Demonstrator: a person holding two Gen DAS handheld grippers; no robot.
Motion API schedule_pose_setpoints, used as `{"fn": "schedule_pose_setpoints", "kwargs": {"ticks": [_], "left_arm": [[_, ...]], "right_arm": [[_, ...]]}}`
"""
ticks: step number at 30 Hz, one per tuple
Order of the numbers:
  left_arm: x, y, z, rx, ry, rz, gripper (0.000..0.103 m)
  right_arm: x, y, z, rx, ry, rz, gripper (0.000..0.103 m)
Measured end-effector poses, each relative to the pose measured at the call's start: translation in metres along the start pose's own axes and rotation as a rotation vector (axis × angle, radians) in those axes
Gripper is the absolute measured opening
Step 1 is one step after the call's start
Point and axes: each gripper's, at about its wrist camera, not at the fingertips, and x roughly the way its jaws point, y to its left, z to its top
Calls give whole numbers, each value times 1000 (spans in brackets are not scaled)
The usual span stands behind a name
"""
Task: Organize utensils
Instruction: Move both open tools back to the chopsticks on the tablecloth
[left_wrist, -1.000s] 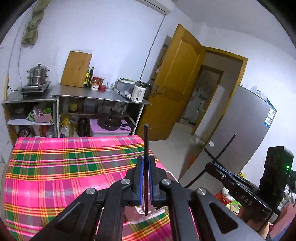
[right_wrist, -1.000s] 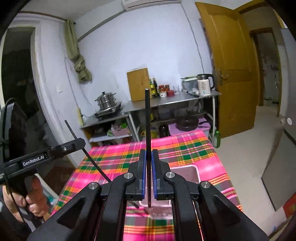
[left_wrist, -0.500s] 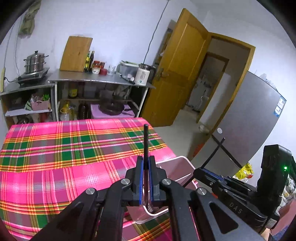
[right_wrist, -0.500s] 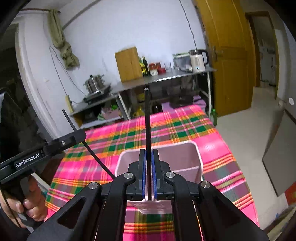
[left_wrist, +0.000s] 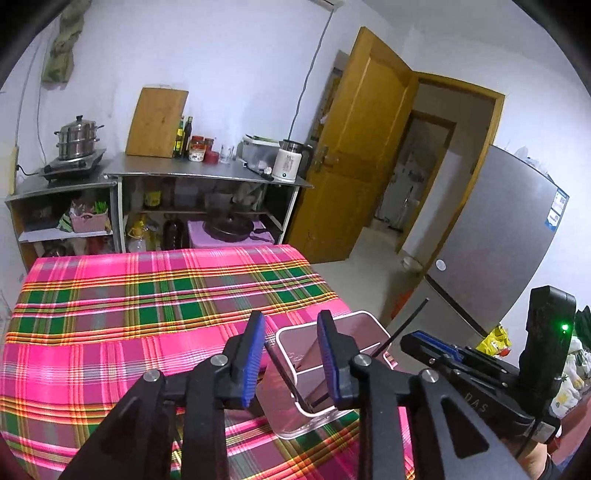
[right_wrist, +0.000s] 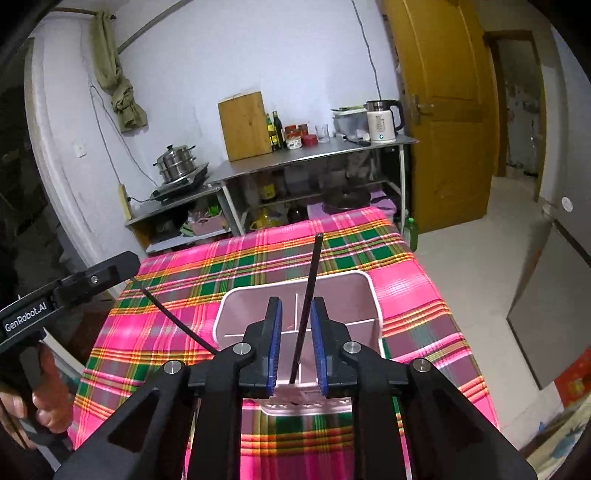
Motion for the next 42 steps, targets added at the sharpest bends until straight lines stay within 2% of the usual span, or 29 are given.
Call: {"fn": "schedule_pose_setpoints", "kwargs": {"ticks": [11, 23, 32, 42], "left_arm": [[-54, 5, -19, 0, -53, 24, 30], [-97, 31, -84, 2, -52, 123, 30], [-95, 66, -135, -67, 30, 187, 30], [-51, 107, -187, -170, 188, 248, 30]], "right_arm": [[-44, 18, -16, -49, -57, 7, 18], [-58, 47, -66, -125, -27, 84, 18], [-41, 65, -98, -168, 41, 129, 18], [0, 76, -133, -203, 168, 160, 18]]}}
